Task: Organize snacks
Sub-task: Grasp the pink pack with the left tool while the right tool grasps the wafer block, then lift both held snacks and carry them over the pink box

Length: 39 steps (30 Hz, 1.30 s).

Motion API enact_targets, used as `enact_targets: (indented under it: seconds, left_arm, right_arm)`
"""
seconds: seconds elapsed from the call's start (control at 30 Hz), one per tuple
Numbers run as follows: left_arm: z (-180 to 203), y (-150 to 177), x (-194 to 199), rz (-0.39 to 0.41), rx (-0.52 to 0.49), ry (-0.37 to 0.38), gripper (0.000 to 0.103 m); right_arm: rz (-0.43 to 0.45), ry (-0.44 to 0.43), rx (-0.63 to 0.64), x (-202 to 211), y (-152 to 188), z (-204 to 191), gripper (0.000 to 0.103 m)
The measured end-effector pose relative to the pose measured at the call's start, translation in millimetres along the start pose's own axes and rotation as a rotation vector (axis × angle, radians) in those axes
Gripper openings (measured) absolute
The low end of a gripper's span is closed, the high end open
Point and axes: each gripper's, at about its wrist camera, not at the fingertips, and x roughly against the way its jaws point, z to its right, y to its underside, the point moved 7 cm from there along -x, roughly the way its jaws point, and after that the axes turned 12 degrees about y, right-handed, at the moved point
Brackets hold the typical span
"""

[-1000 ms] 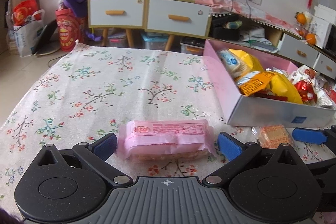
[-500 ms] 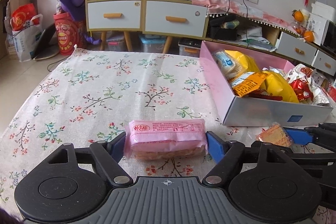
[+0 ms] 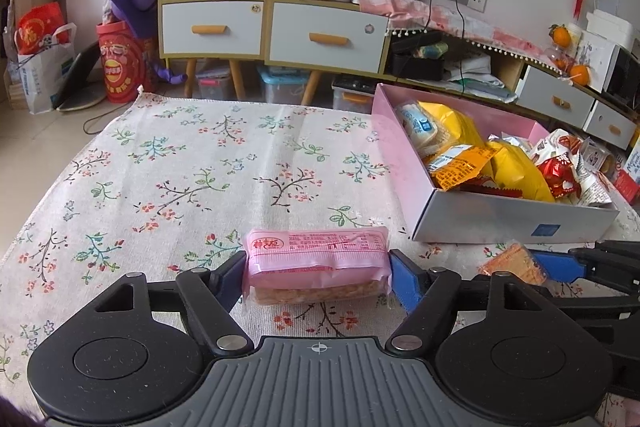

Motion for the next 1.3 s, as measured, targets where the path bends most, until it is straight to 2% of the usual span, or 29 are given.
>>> enact_targets:
  seconds: [0.67,0.93,1.03,1.3]
  left_arm:
    - [13,-11,28,0.045,-0.015,0.064,0.073]
    - [32,-29,34,0.071,-0.017,0.095,0.073]
    - [47,-38,30,0.078,-0.056,0.107,0.073]
    - [90,-66,6,0.085,-0.178,0.161,0.073]
  right_arm:
    - [0.065,-0.059,-0.041,26,-12,18,0.039]
    - [0.093,-0.052,-0.108,35,-22,43,0.039]
    - [0.117,-0.012,-0.128,32,-34,58,0.039]
    - [0.134,0.027,-0.197,10,-60,95,0.039]
